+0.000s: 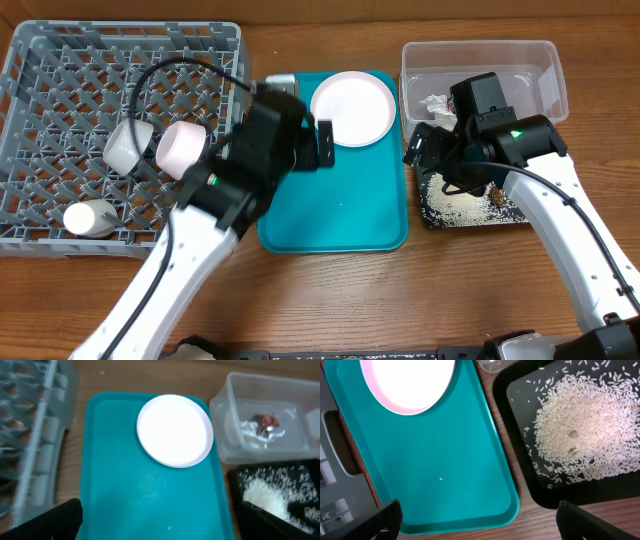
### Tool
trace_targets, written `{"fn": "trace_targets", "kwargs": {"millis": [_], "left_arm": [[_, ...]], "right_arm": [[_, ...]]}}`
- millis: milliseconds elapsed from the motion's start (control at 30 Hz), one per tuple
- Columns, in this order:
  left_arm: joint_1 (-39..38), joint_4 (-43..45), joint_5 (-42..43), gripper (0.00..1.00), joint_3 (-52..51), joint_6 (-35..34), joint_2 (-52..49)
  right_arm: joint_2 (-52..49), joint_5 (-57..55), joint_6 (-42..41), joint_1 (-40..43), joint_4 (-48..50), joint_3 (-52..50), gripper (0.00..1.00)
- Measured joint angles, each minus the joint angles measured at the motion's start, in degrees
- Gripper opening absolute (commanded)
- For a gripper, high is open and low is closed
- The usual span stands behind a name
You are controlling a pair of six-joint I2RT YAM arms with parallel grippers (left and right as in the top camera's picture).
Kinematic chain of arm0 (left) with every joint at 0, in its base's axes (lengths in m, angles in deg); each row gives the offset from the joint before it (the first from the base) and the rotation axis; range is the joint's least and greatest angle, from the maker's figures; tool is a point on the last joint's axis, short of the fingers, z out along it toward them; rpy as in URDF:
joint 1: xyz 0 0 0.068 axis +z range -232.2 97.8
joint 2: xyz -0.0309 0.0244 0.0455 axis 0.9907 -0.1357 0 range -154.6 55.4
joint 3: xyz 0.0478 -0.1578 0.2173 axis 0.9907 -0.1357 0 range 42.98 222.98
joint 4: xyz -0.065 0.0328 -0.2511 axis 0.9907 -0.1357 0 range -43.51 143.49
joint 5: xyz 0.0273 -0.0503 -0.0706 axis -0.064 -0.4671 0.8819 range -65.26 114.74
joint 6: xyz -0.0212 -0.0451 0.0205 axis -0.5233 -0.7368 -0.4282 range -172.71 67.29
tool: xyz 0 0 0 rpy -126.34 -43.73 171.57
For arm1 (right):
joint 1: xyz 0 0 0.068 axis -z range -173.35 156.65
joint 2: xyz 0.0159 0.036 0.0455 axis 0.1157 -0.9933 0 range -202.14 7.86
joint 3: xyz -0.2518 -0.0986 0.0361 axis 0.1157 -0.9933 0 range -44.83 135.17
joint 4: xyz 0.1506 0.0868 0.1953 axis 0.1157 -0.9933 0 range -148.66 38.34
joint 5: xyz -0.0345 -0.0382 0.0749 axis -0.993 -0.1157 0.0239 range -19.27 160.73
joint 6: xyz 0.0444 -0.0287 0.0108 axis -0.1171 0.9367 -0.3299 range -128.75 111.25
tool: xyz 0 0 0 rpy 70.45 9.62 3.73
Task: Sort waste into correct bins and load items into the dishwasher
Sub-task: 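Move the left gripper over the white plate and grasp its rim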
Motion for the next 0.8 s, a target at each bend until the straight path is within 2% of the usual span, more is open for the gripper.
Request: {"fn": "trace_targets", "kwargs": {"millis": [133,233,400,533,667,800], "left_arm": [[5.0,3.7,7.9,0.86,0.5,-0.9,-7.6],[7.5,3.7,11.1,0.86,2.4,-1.0,-14.1],[8.2,3.9,13.3,0.82,8.8,-0.6,-24.9],[8.1,4.3,14.1,0.71,13.1,-0.2,-32.3],[8.1,6.0,15.0,0.64,14.0,-1.5,-37.7],[8.2,7.4,16.3,0.63,14.0,-2.8,-41.1]], "right_arm": [[0.0,0.0,0.0,0.0,0.0,0.0,1.0],[0.0,0.0,0.0,0.0,0.0,0.0,1.0],[0.0,0.0,0.0,0.0,0.1,0.0,1.0],[0.0,0.0,0.0,0.0,0.1,0.0,1.0],[0.0,0.0,0.0,0.0,0.1,0.0,1.0],[0.0,0.0,0.0,0.0,0.1,0.0,1.0]]}}
